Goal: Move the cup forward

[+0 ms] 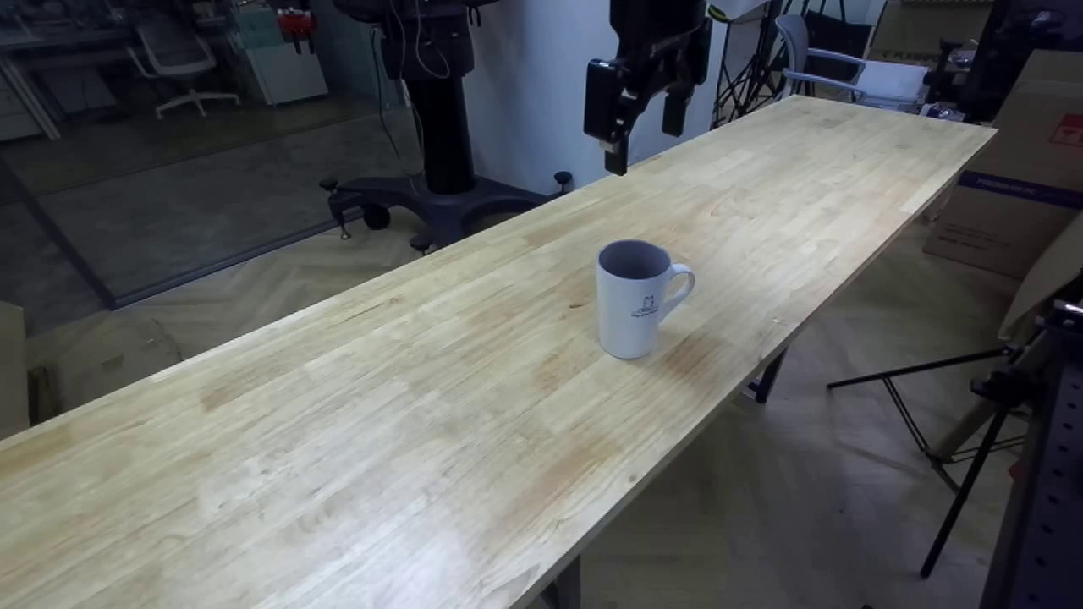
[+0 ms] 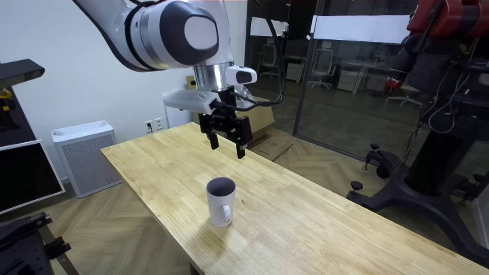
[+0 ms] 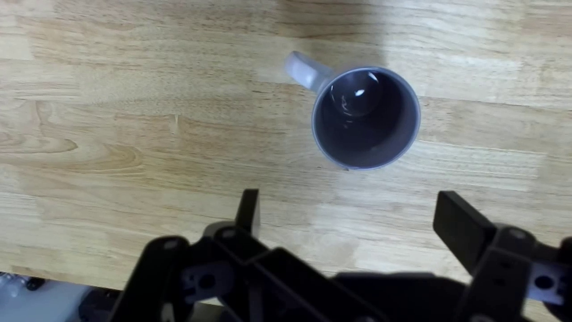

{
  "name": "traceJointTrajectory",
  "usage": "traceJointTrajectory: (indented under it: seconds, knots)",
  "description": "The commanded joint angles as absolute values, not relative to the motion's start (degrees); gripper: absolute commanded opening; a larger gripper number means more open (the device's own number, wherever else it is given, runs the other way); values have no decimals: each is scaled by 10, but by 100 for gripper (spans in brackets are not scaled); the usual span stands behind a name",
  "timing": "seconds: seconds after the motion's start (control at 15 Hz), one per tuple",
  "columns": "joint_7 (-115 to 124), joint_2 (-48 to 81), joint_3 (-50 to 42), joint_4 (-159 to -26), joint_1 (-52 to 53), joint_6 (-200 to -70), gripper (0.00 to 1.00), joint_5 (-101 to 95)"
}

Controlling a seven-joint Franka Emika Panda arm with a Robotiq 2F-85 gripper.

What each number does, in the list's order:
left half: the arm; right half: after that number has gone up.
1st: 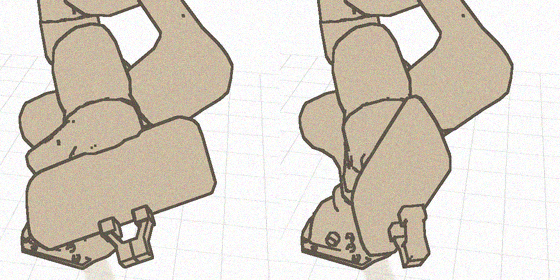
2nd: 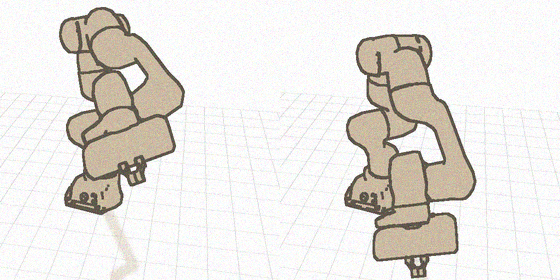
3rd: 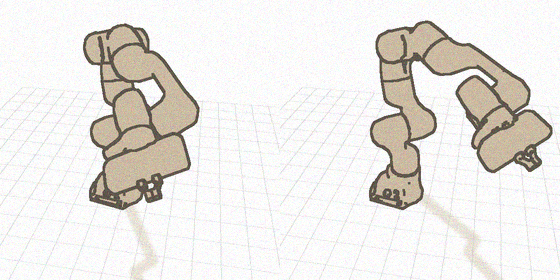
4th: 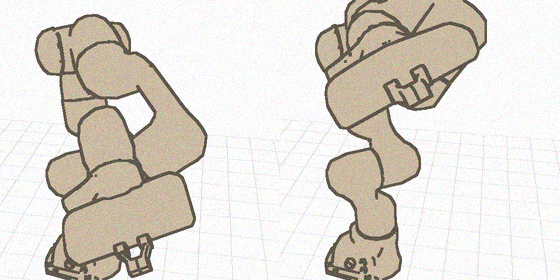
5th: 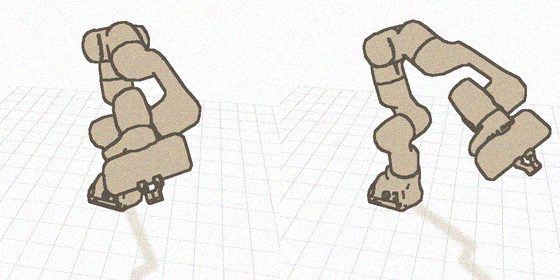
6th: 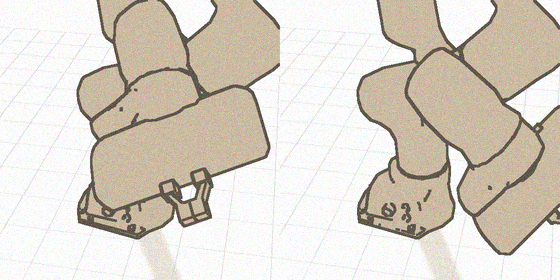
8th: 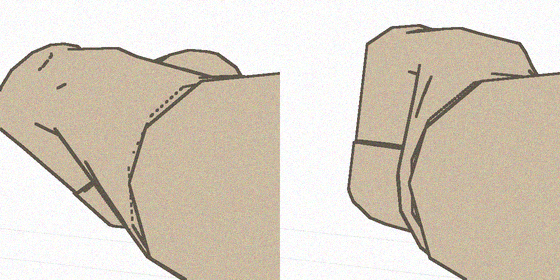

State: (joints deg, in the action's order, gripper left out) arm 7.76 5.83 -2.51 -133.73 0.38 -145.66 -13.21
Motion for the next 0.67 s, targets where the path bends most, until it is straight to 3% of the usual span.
traceJointTrajectory:
  seconds: [0.0, 0.6]
  knots:
    - [55, 67, -12, -1349, 5, -1469, 100, -92]
    - [9, 132, 10, -1352, 9, -1514, 100, -23]
